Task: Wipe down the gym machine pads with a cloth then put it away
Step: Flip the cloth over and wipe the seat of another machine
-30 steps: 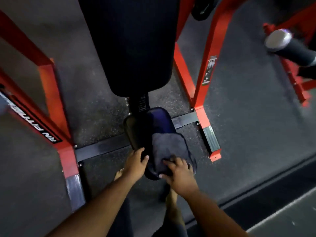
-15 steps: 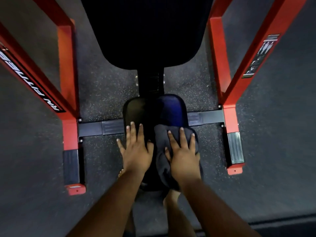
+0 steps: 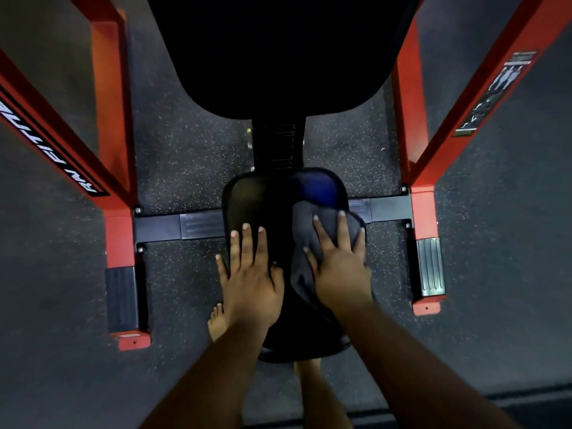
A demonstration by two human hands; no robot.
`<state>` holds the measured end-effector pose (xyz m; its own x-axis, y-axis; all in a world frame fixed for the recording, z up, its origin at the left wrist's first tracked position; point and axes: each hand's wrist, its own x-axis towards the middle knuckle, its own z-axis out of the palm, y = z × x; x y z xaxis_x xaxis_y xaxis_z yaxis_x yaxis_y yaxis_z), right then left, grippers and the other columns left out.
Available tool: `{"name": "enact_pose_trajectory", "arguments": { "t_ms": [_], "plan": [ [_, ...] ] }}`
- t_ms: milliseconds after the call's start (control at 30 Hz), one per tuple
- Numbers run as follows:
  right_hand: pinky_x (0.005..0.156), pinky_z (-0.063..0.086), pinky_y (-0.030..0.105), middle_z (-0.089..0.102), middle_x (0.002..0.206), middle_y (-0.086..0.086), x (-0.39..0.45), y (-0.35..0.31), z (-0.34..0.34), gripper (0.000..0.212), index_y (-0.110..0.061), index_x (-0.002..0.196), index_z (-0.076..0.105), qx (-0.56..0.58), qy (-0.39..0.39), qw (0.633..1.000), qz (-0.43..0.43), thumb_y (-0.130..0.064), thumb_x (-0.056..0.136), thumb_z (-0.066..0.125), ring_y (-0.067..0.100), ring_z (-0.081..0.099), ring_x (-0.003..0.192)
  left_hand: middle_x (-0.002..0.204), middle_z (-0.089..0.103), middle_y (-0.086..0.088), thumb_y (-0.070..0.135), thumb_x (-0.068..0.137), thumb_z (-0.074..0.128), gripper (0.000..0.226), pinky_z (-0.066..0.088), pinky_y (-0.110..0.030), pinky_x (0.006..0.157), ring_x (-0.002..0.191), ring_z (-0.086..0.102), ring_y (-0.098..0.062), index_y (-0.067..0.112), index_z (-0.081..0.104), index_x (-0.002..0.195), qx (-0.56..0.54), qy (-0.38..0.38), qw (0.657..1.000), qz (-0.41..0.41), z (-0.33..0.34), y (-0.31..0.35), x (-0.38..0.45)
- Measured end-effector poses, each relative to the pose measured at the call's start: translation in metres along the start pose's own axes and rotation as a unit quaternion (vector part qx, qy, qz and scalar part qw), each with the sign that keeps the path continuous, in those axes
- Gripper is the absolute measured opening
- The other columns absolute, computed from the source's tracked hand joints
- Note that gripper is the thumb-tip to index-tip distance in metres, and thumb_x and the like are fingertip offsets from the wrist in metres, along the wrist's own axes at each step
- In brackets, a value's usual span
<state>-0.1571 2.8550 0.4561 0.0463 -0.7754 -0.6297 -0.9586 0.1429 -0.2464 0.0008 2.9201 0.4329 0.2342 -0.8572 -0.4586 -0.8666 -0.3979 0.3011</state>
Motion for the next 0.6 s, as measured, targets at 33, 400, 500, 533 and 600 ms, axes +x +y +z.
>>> {"name": "enact_pose_trajectory", "arguments": {
  "t_ms": [33, 400, 500, 533, 600],
  "plan": [
    [0.107, 0.034, 0.071, -0.023, 0.167, -0.017, 0.029, -0.005, -0.004, 0.063, -0.057, 0.155, -0.001, 0.006, 0.017, 1.000, -0.006, -0.062, 0.102, 0.033, 0.039, -0.013, 0.155, 0.172, -0.007, 0.002, 0.047, 0.094, 0.019, 0.073, 0.004, -0.057, 0.126, 0.157, -0.014, -0.019, 0.029, 0.005, 0.164, -0.005, 0.008, 1.000, 0.001, 0.001, -0.001, 0.000],
    [0.105, 0.043, 0.068, -0.021, 0.167, -0.020, -0.065, 0.023, 0.009, 0.074, -0.055, 0.157, 0.004, -0.003, -0.020, 0.999, -0.039, -0.065, 0.086, 0.025, 0.036, -0.006, 0.156, 0.172, -0.007, 0.000, 0.046, 0.096, 0.019, 0.071, 0.005, -0.056, 0.127, 0.158, -0.013, -0.021, 0.028, 0.005, 0.164, -0.015, -0.009, 1.000, 0.003, -0.001, -0.001, 0.000],
    [0.109, 0.036, 0.070, -0.025, 0.167, -0.017, -0.023, 0.010, 0.004, 0.066, -0.057, 0.155, -0.002, -0.018, -0.004, 1.000, -0.019, -0.066, 0.098, 0.029, 0.038, -0.013, 0.156, 0.172, -0.005, 0.000, 0.045, 0.096, 0.019, 0.071, 0.007, -0.054, 0.127, 0.158, -0.012, -0.022, 0.027, 0.007, 0.164, -0.018, -0.003, 1.000, 0.005, -0.001, -0.002, -0.001],
    [0.110, 0.033, 0.071, -0.023, 0.167, -0.016, 0.013, 0.000, -0.001, 0.064, -0.057, 0.155, -0.002, -0.018, 0.015, 1.000, -0.018, -0.065, 0.100, 0.030, 0.038, -0.013, 0.155, 0.172, -0.004, 0.000, 0.045, 0.096, 0.020, 0.071, 0.007, -0.054, 0.127, 0.158, -0.011, -0.022, 0.027, 0.009, 0.164, -0.021, 0.004, 1.000, 0.008, 0.000, -0.002, 0.000],
    [0.109, 0.029, 0.074, -0.018, 0.169, -0.015, 0.083, -0.024, -0.018, 0.064, -0.057, 0.155, 0.000, -0.008, 0.013, 1.000, -0.006, -0.070, 0.099, 0.029, 0.039, -0.010, 0.155, 0.172, -0.001, 0.000, 0.043, 0.097, 0.023, 0.070, 0.007, -0.053, 0.127, 0.158, -0.010, -0.021, 0.028, 0.011, 0.164, -0.033, 0.012, 0.999, 0.012, 0.002, -0.003, 0.000]
  ]
}}
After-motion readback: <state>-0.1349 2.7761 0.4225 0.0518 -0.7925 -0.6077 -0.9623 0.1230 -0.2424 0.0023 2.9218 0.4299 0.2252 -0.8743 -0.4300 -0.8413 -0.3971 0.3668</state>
